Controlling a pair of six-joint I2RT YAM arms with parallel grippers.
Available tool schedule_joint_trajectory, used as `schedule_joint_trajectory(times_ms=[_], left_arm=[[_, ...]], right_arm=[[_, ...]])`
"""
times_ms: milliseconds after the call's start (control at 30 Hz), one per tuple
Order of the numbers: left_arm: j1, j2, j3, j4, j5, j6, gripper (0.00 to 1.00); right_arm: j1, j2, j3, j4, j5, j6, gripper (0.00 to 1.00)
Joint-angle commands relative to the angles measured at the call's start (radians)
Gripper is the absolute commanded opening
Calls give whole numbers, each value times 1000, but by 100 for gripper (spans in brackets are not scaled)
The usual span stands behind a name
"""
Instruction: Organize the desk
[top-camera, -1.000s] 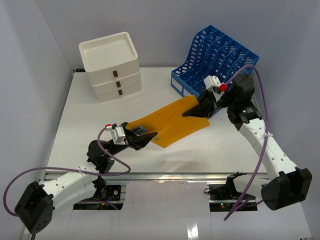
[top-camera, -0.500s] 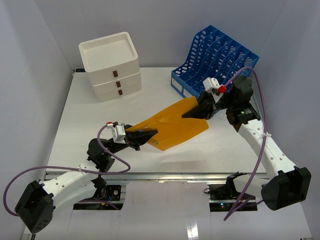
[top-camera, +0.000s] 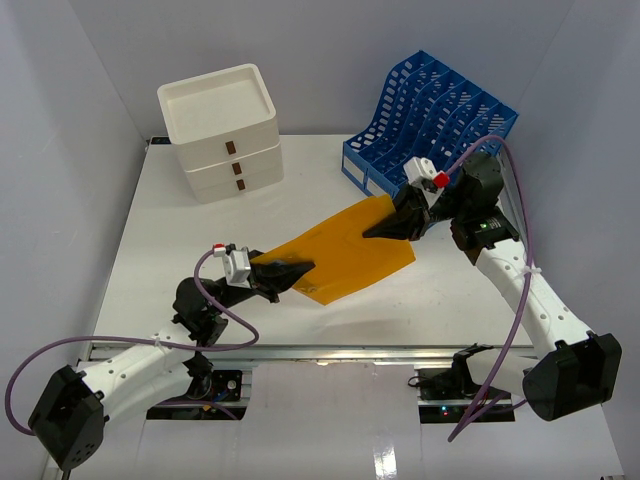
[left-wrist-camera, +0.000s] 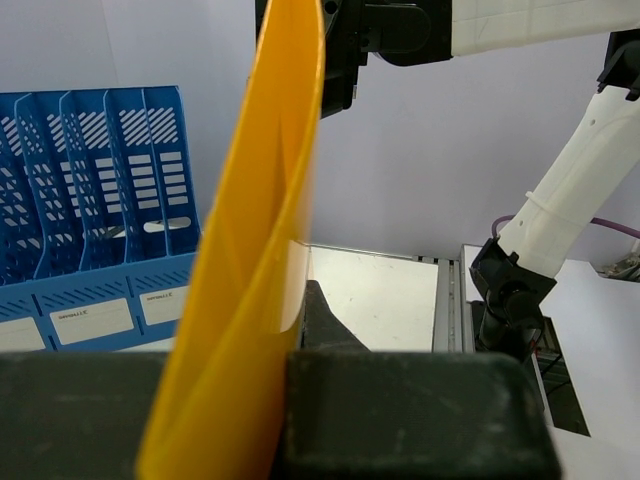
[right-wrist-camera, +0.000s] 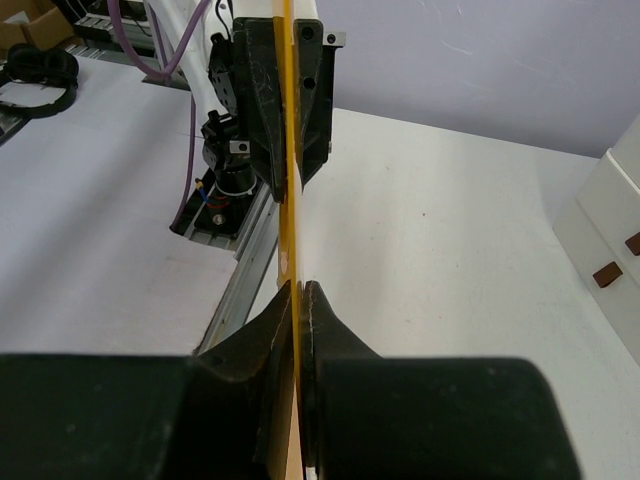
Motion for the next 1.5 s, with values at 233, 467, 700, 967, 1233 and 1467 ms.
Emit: schedule_joint_trajectory(times_ms=[233, 467, 700, 967, 1233, 1467], left_arm=[[1, -32, 21, 62, -17, -61, 0], [1, -28, 25, 43, -12, -87, 0], [1, -39, 30, 37, -18, -96, 0], [1, -50, 23, 35, -27, -98, 0], [1, -77, 40, -4, -29, -108, 0], [1, -159, 78, -184, -115, -67, 0]], right_arm=[[18, 14, 1, -177, 53, -141, 8], [23, 20, -1, -224, 71, -189, 8], [27, 20, -8, -252, 79, -196, 8], [31, 12, -4, -252, 86, -193, 8], [31, 4, -28, -243, 90, -194, 16], [31, -13, -54, -304, 148, -268, 63]])
